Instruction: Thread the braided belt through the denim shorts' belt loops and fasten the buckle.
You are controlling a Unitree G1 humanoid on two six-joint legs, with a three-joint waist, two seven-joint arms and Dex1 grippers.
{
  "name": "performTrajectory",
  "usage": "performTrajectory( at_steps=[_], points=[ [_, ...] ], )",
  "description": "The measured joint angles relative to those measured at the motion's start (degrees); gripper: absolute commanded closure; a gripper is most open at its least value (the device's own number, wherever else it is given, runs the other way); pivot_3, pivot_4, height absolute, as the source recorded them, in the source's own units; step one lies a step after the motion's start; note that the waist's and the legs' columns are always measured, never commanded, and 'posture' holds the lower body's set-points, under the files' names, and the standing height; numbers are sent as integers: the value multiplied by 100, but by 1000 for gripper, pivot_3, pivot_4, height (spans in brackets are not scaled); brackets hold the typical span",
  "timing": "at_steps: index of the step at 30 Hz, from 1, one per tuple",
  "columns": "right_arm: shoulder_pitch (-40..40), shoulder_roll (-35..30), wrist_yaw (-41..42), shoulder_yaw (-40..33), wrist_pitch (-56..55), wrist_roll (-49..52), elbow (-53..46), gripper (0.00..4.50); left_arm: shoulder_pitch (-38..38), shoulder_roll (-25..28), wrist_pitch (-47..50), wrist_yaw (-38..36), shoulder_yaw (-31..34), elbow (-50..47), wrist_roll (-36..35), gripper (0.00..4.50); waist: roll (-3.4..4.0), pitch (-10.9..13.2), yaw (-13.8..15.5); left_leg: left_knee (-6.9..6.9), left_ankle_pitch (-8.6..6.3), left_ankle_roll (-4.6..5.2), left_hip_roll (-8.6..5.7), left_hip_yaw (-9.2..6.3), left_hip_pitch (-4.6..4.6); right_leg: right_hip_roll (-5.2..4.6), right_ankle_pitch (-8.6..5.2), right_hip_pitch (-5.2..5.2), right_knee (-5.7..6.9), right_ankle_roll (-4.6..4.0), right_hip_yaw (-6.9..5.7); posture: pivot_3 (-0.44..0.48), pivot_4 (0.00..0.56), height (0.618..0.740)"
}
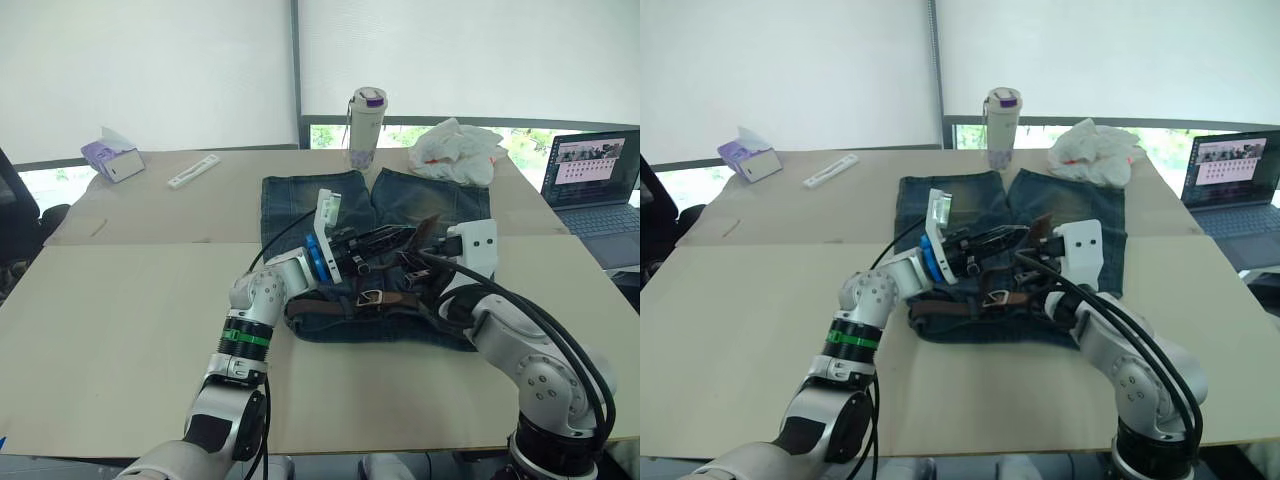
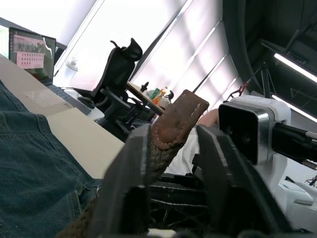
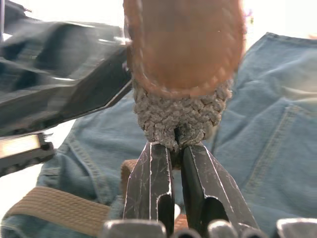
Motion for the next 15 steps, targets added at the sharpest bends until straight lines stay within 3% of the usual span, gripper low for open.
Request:
performTrajectory(
  at_steps=[3, 11, 15],
  points=[
    [16, -72, 63, -5, -18, -33, 26, 4500, 0, 165, -2, -10, 67, -2, -8, 91, 0, 0, -5, 1, 0, 0, 0, 2, -6, 0, 2, -7, 2, -3, 2, 0, 150, 740],
    [283, -194, 455, -132, -382, -24, 179, 4500, -98, 719, -106, 81, 674, 125, -154, 14, 0, 0, 4, 4, 0, 1, 0, 0, -23, 0, 5, -27, 7, -8, 2, 0, 150, 740],
    [501, -199, 765, -308, -736, 12, 364, 4500, -21, 1124, -660, 82, 533, 362, 381, 14, 2, -1, 9, 2, 1, 0, -1, 7, -25, 0, 13, -30, 8, -21, 2, 0, 150, 740]
  ],
)
